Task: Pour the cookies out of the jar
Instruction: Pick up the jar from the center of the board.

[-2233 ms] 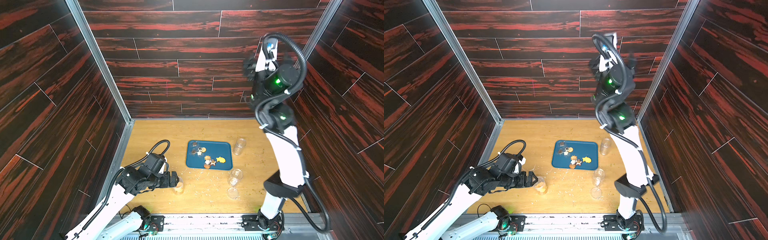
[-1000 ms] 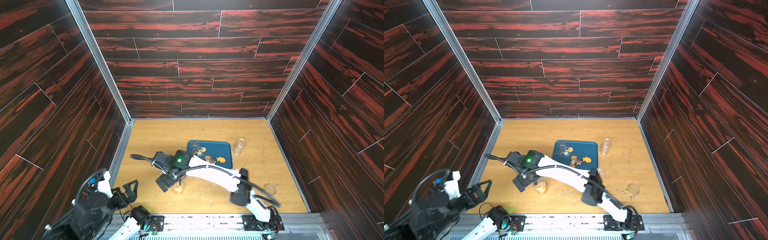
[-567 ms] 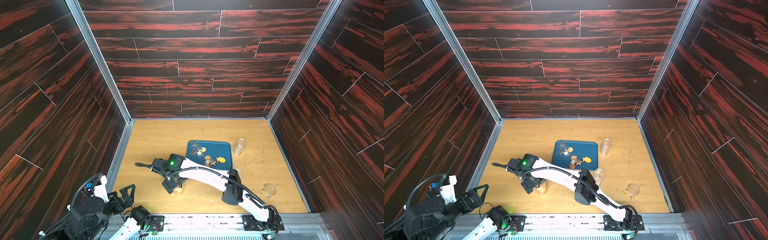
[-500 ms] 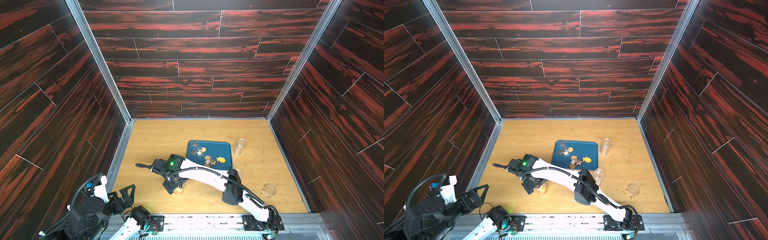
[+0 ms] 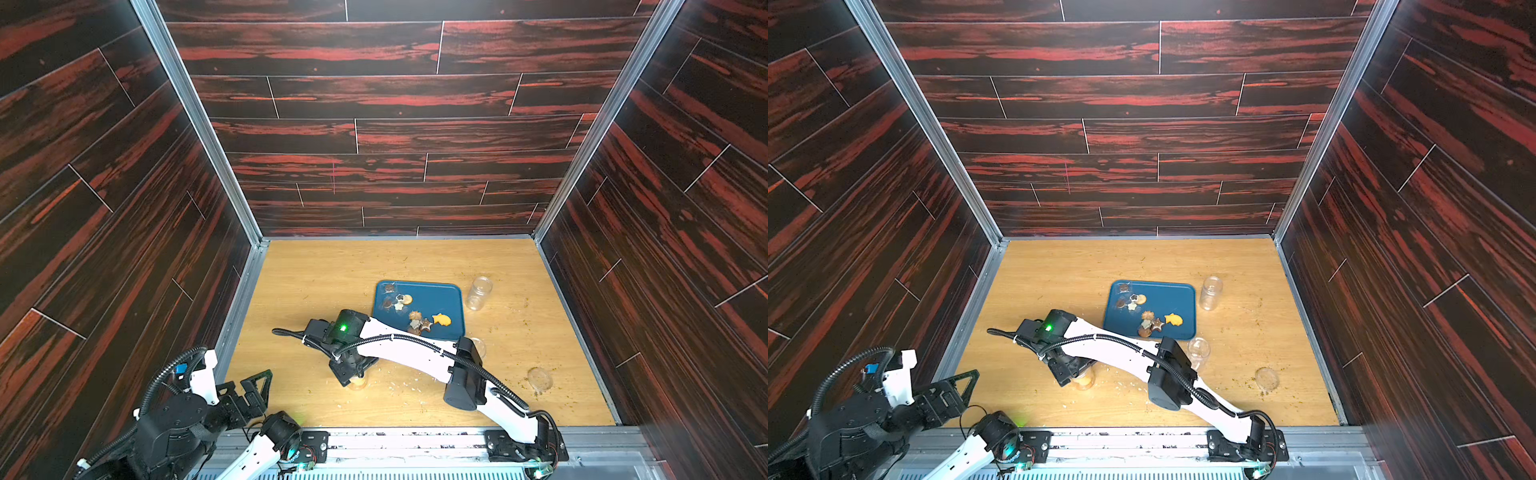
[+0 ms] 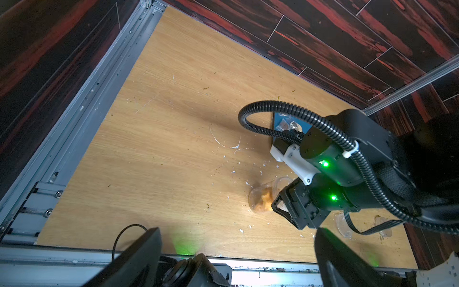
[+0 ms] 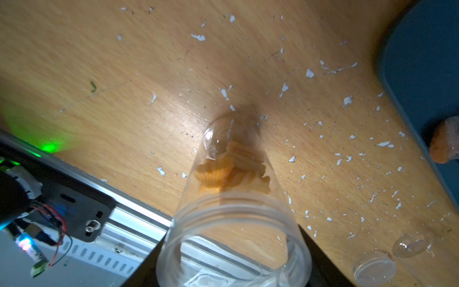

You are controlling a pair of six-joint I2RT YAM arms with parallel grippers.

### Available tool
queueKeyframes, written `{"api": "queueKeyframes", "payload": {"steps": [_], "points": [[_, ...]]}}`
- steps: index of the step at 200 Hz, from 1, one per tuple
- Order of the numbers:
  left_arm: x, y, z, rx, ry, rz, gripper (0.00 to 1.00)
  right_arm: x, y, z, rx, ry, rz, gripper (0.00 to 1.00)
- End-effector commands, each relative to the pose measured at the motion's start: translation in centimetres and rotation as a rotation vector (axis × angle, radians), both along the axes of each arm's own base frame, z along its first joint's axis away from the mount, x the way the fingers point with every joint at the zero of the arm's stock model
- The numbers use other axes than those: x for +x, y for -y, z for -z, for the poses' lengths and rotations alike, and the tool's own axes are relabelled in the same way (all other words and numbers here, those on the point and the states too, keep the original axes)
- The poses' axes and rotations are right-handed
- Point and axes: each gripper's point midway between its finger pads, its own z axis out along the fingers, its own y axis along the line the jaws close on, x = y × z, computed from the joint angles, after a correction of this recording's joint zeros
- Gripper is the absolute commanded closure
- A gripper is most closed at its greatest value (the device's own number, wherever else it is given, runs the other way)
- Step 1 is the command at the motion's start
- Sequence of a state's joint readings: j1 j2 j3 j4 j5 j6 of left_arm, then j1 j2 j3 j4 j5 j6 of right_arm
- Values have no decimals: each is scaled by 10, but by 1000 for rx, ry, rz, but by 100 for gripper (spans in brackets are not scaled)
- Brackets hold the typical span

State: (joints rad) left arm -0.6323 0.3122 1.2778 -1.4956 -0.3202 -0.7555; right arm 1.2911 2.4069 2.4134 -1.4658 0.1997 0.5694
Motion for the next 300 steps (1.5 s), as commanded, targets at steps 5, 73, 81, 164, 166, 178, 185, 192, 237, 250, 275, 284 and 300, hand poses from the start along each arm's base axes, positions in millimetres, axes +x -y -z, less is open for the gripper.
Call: {"api": "queueKeyframes", "payload": {"steps": [5,73,81,164,166,178,185,192,237,250,275,284,300], "points": [[6,20,3,32,-15,111,0,8,17,-38,19,49,46,42],[37,92,-19,155,167,500,0,49,75,-149,440,16,211,44],[41,104,-25,145,220,544,0,53,88,-160,514,4,247,45],[89,213,-63,41,712,882,0,38,158,-246,1024,-142,265,46],[91,214,-63,44,718,881,0,37,157,-246,1027,-150,260,45],[99,224,-66,49,767,898,0,29,154,-250,1059,-183,218,46],[105,229,-67,43,781,898,0,26,154,-253,1076,-195,200,46],[109,233,-69,40,786,901,0,24,153,-256,1092,-203,186,46],[114,259,-65,47,788,1031,0,22,153,-268,1180,-272,132,46],[117,262,-64,56,779,1043,0,24,153,-271,1193,-286,118,46],[127,262,-55,152,728,1048,0,27,148,-266,1177,-328,108,46],[129,263,-55,175,721,1057,2,28,146,-269,1185,-334,98,46],[132,263,-60,194,716,1053,4,30,145,-270,1182,-326,89,46]]}}
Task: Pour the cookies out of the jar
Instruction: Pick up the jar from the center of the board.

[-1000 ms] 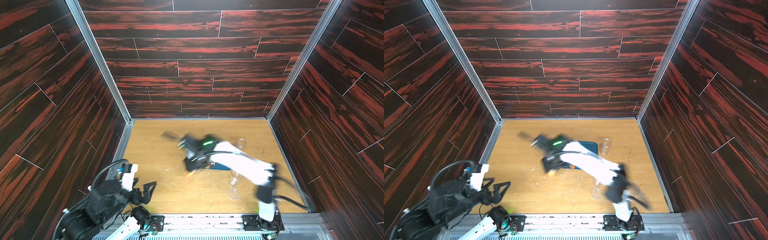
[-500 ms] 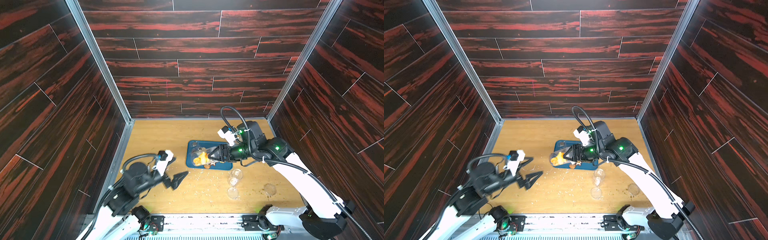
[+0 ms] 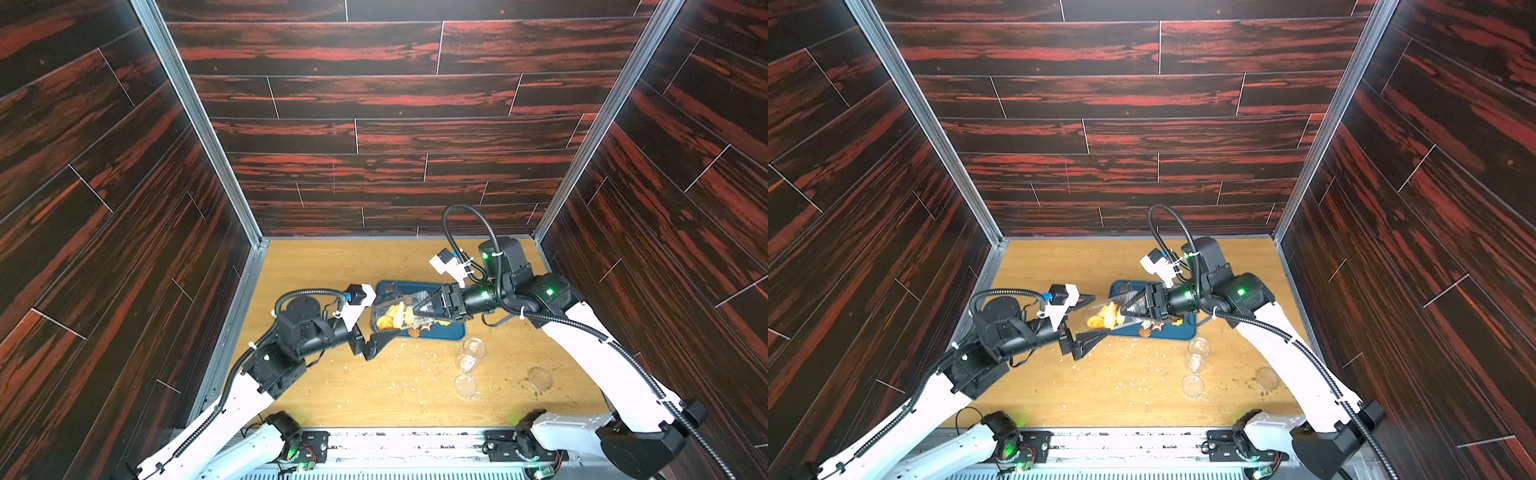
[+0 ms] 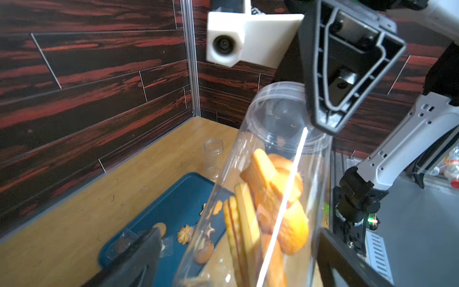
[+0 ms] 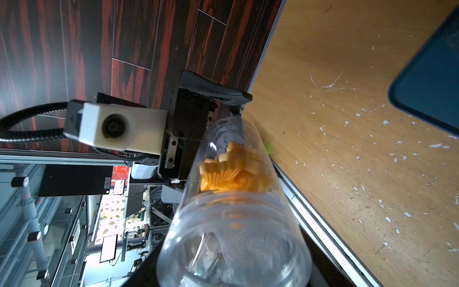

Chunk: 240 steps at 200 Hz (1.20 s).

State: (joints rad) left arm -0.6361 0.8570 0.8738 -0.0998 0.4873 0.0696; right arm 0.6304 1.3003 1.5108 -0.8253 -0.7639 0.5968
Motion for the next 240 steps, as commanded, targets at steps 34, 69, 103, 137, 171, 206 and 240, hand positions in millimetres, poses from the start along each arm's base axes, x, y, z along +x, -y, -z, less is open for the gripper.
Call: {"api": "queueKeyframes", "payload": {"steps": [34,69,103,137,171,206,240], "points": [[3,3,-17,27,42,12,16,-2,-8,-11,56,20,-78,46],[1,10,-18,-19,25,45,17,-6,-6,-12,84,5,-91,46],[4,17,-13,19,-3,60,11,-8,-4,-9,71,0,-93,46],[1,24,-10,45,20,94,0,-10,-4,-14,86,3,-99,46],[4,26,-11,46,6,92,11,-10,-3,-7,71,-8,-92,46],[1,24,-7,67,-7,100,29,-7,-3,0,42,-11,-78,44],[-3,22,-4,68,-31,101,60,-5,-3,0,37,-7,-78,41]]}}
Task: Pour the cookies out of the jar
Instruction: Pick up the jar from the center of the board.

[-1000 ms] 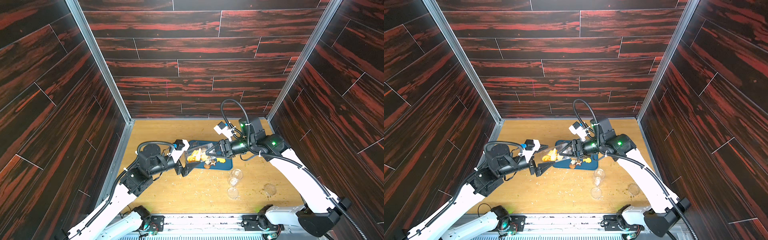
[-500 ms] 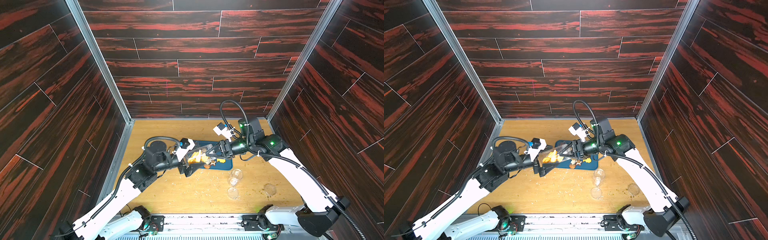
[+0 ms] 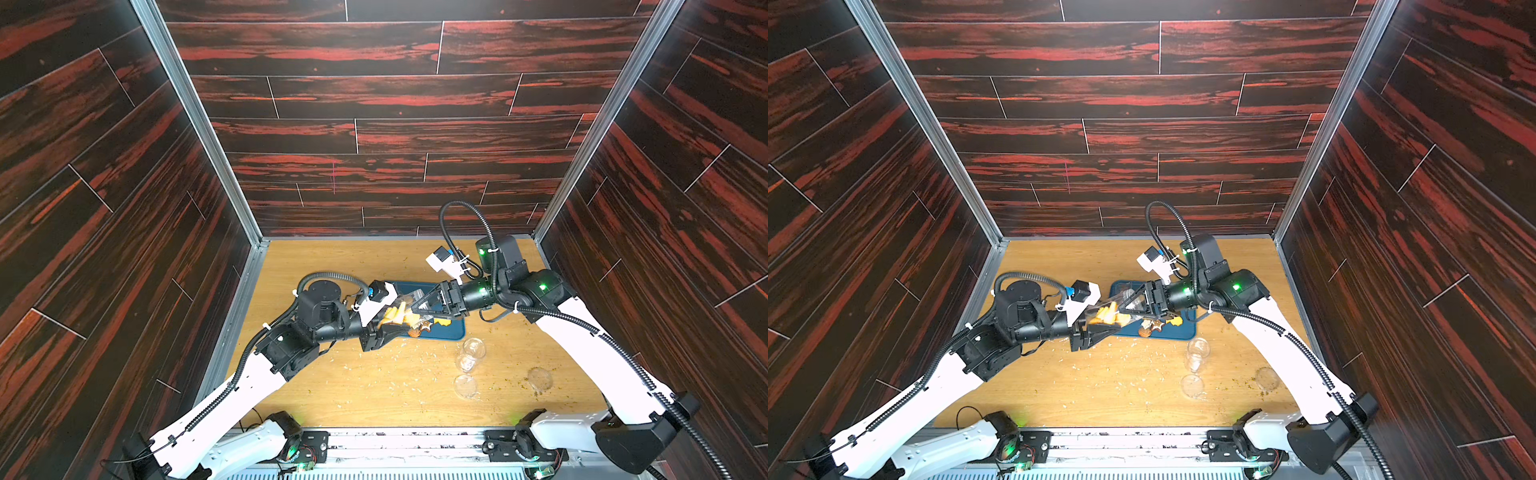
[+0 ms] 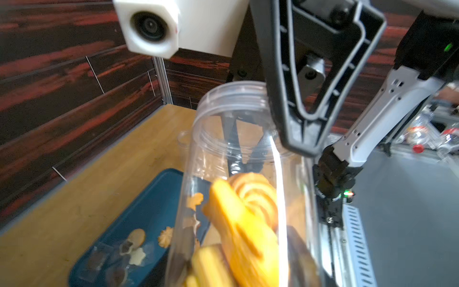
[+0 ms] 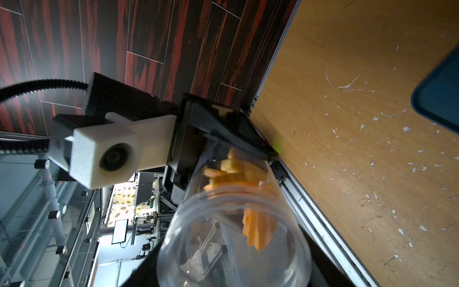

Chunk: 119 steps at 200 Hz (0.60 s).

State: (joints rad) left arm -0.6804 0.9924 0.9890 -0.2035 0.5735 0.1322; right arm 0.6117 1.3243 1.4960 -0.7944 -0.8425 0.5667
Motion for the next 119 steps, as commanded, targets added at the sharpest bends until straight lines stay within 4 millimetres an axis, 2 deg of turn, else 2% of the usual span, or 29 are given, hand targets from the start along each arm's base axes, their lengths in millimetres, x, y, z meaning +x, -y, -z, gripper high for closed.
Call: {"api": "queueKeyframes", "payload": {"steps": [1,19,43,62,92,110,119], "points": [[3,-7,-12,-15,22,-40,60,-6,0,-1,-3,1,-25,40],[3,-10,-13,-30,26,-57,60,-6,2,1,-11,5,-20,34],[1,-13,-12,-30,26,-67,60,-6,3,2,-10,4,-20,33],[-1,-14,-12,-28,23,-65,54,-5,4,2,-11,5,-16,30],[-3,-15,-8,-18,19,-58,49,-6,5,-1,5,8,-14,35],[-4,-16,-6,-3,20,-53,37,-6,5,-1,9,1,-18,38],[-3,-17,-6,7,27,-60,36,-7,6,0,1,1,-16,39]]}}
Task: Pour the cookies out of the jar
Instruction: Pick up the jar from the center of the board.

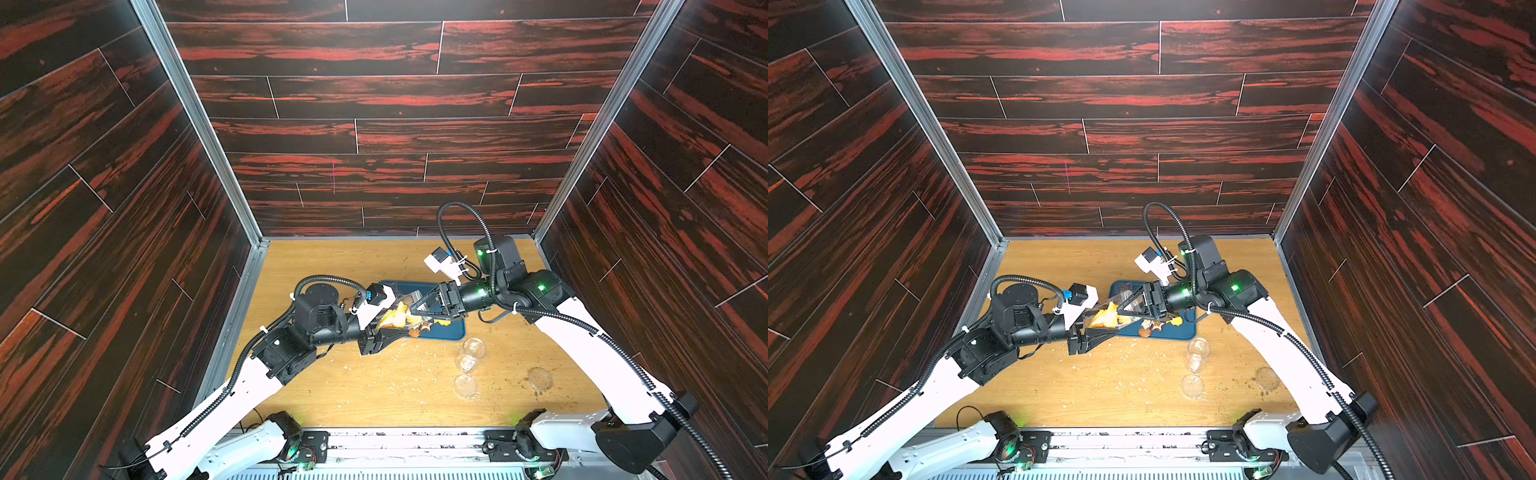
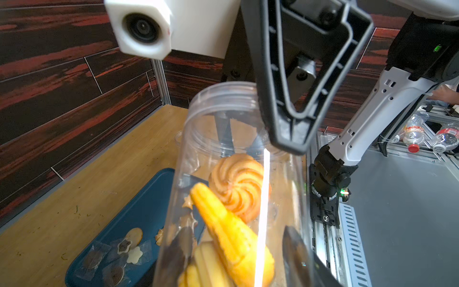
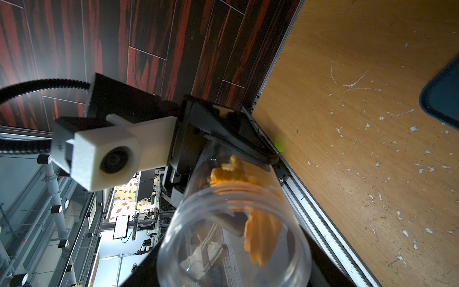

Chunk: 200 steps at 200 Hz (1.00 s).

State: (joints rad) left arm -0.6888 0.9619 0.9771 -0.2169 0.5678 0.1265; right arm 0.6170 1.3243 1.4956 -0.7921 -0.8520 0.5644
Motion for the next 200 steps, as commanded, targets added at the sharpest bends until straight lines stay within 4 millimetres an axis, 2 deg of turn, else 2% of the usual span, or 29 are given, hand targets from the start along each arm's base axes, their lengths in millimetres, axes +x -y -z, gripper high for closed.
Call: {"api": "queueKeyframes", "payload": {"steps": [1,15,30,40,76,80,84,87,110,140,165,200], "points": [[4,-14,-5,11,28,-62,35,-3,7,1,-7,0,-1,39],[7,-18,-6,30,50,-89,25,-4,8,5,-25,1,2,41],[10,-23,-11,55,81,-119,22,-2,11,10,-64,5,13,42],[11,-26,-12,87,100,-126,15,0,13,11,-90,17,23,42],[9,-28,-3,199,97,-87,12,1,14,6,-97,25,25,42],[10,-27,-4,196,100,-89,10,0,14,6,-99,24,23,42],[11,-27,-4,192,99,-95,1,0,14,7,-102,21,23,42],[12,-26,-6,186,98,-100,0,0,14,8,-104,23,22,42],[16,-17,-12,168,81,-103,0,1,14,10,-112,17,22,42],[3,-2,8,281,30,9,0,1,12,5,-100,24,14,42],[7,1,11,286,48,3,0,-1,12,-2,-85,33,8,42],[12,1,18,323,46,-6,12,-2,13,-7,-83,39,11,42]]}}
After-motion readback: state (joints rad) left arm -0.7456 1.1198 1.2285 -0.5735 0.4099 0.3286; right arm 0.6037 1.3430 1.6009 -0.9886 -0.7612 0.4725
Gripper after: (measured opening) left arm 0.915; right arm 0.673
